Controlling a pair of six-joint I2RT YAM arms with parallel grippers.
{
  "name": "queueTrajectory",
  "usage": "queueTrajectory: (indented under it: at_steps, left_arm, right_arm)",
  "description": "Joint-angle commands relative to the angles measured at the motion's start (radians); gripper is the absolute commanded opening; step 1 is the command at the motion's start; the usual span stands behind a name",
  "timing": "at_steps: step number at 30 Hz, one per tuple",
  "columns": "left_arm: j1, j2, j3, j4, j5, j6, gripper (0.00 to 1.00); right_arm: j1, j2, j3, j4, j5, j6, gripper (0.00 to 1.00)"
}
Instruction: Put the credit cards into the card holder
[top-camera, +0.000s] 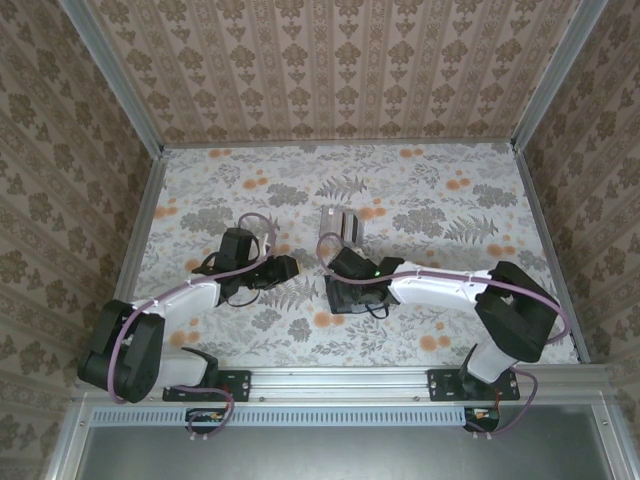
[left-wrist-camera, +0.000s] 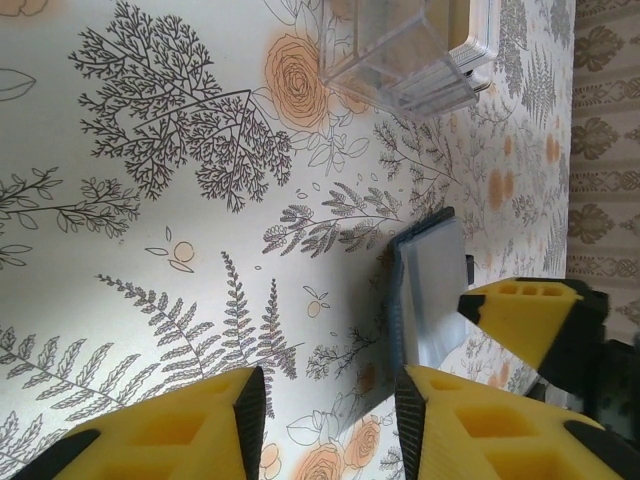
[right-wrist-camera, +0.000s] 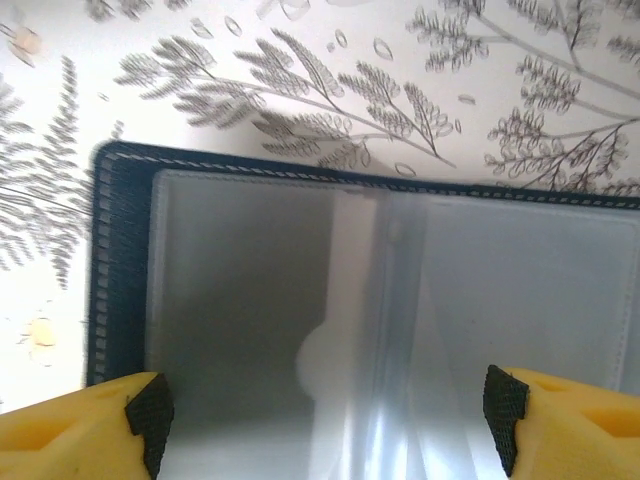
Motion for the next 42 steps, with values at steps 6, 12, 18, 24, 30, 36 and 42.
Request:
queueTrajectory:
  at_steps: [6, 12, 18, 24, 30, 36, 42]
  left_arm:
    - [-0.019, -0.02, 0.027, -0.022, -0.017, 0.032, 0.49]
    - [-0.057, -0.019, 0.04, -0.039, -0.03, 0.038, 0.52]
    - [-0.068, -0.011, 0.061, -0.064, -0.059, 0.053, 0.55]
    - [-0.084, -0.025, 0.103, -0.118, -0.074, 0.071, 0.57]
    - [-0.15, -0.023, 0.105, -0.065, -0.105, 0.031, 0.64]
    - [-0.28, 0.049, 0.139, -0.055, -0.181, 0.019, 0.67]
    - [-0.312, 0.061, 0.137, -0.054, -0.177, 0.036, 0.69]
  right_arm:
    - [-0.059, -0.085, 0.07, -0.051, 0.012, -0.065, 0.85]
    - [-0.106, -0.09, 0.072, -0.025, -0.042, -0.078, 0.82]
    - [-0.215, -0.073, 0.157, 0.015, -0.075, -0.134, 0.82]
    - [-0.269, 0.081, 0.315, -0.003, 0.027, -0.18, 0.81]
    - [-0.281, 0.212, 0.445, -0.027, 0.063, -0.181, 0.84]
    - [-0.295, 0.266, 0.503, -0.03, 0.069, -0.189, 0.83]
    - [-0.296, 0.344, 0.573, -0.055, 0.076, -0.193, 0.91]
